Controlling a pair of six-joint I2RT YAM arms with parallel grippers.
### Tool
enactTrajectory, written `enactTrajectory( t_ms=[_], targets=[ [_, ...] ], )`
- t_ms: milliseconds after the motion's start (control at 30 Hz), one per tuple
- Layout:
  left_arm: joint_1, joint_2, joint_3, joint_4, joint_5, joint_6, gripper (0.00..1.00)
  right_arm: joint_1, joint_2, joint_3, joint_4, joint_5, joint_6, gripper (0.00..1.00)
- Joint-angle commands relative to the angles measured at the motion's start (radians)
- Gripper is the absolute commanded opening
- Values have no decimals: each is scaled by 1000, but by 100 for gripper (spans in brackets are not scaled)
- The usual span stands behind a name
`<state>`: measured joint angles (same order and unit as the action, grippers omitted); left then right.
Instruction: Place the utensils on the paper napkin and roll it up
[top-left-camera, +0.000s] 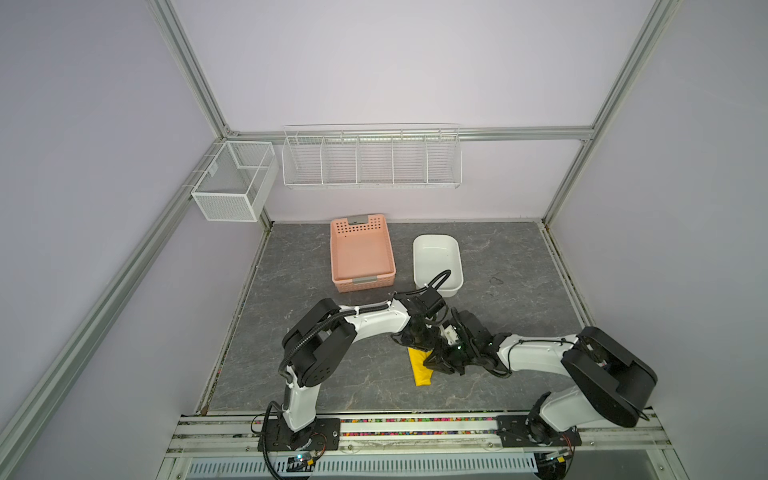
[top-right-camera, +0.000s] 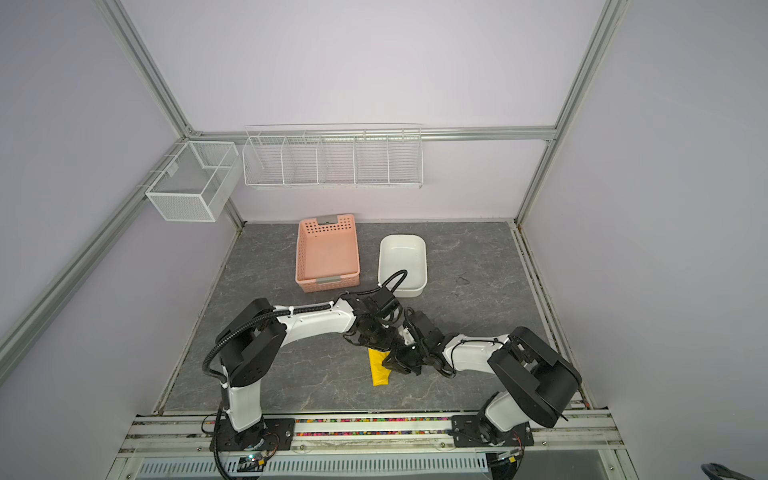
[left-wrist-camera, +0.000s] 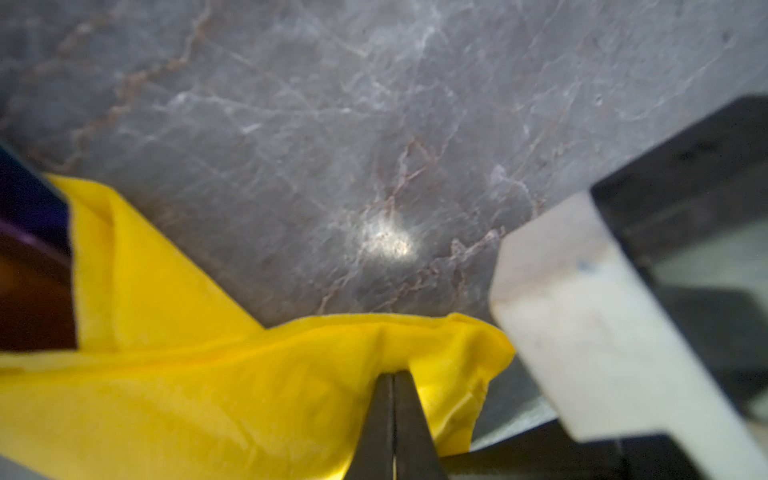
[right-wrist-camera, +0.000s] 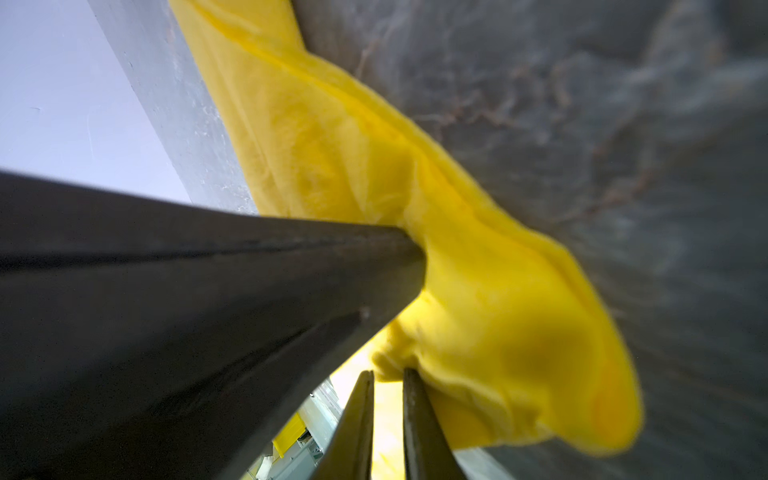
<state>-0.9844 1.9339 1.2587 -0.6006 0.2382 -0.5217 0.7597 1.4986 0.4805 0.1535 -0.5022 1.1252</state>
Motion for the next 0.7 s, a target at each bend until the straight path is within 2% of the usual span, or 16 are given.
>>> enactTrajectory(
  t_ms=[0, 133, 433, 667],
  targets=[
    [-7, 5, 17, -8, -12, 6, 0, -6, 8, 10, -85, 42, -21, 21],
    [-7, 5, 17, -7, -11, 6, 0, -7, -14, 26, -158, 70, -54, 21],
    [-7, 3, 25, -8, -18, 5, 0, -1, 17, 40, -146, 41, -67, 24],
    [-1, -39, 38, -4, -54, -13, 0, 5, 43, 32, -131, 47, -56, 19]
  ],
)
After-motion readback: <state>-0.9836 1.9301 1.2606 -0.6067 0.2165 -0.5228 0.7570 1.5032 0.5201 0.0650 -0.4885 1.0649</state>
